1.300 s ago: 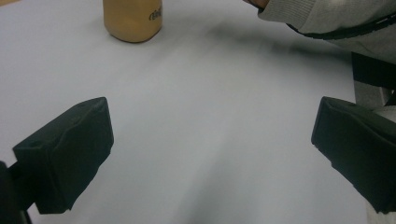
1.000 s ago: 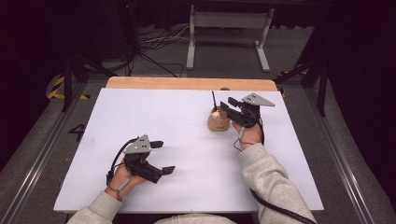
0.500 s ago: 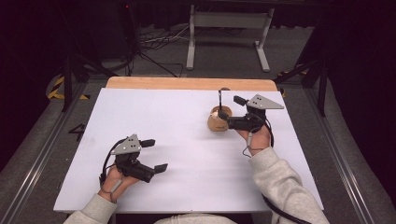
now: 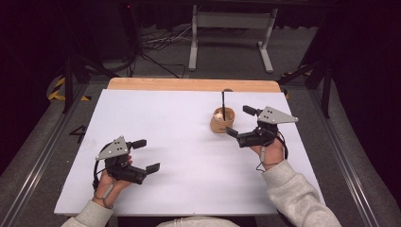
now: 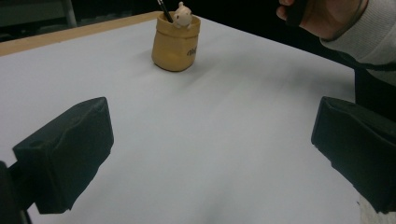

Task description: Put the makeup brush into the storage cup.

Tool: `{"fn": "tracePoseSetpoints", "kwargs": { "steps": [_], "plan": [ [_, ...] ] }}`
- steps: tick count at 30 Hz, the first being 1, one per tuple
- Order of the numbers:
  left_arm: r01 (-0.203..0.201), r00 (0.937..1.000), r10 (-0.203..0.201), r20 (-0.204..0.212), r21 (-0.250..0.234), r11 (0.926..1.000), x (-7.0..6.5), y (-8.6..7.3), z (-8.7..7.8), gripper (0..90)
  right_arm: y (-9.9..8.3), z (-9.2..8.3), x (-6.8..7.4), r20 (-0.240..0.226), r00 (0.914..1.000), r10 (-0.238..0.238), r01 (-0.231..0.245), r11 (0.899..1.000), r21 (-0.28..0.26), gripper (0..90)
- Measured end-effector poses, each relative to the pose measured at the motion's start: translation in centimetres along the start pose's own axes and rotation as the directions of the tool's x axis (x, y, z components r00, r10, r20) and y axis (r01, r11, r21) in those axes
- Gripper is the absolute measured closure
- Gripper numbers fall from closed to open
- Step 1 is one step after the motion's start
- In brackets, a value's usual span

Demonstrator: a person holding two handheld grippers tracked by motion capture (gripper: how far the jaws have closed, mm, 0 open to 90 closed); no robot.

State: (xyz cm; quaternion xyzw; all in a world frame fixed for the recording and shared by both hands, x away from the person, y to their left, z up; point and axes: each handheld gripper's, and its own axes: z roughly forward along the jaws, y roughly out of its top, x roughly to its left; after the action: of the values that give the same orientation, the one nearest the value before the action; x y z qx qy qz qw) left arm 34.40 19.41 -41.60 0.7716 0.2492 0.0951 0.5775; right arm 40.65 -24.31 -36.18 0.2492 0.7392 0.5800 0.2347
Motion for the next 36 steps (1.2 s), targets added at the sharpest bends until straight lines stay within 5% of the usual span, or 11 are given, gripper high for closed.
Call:
{"fn": "tracePoseSetpoints", "kwargs": {
  "steps": [7,13,19,36],
  "plan": [
    [0.011,0.9999,-0.011,-0.013,-0.034,0.9994,0.1,-0.4,-0.6,0.0,-0.9,-1.8,0.4,0.001,1.0,0.001,-0.001,1.0,-0.008,0.0],
    [-0.031,0.9986,0.029,-0.044,-0.047,0.9984,-0.1,-1.0,-1.1,0.1,-1.9,-3.1,1.1,-0.007,1.0,-0.004,0.004,0.999,-0.039,0.0],
    [-0.031,0.9982,0.028,-0.054,-0.062,0.9976,0.0,-1.5,-1.4,0.1,-3.0,-3.5,1.8,-0.017,0.9997,-0.014,0.013,0.998,-0.056,0.0],
    [0.013,0.9991,-0.019,-0.039,-0.139,0.9902,0.2,-3.3,-2.3,0.3,-6.2,-4.2,2.6,-0.029,0.9996,-0.002,-0.001,0.996,-0.086,0.0]
  ]
}}
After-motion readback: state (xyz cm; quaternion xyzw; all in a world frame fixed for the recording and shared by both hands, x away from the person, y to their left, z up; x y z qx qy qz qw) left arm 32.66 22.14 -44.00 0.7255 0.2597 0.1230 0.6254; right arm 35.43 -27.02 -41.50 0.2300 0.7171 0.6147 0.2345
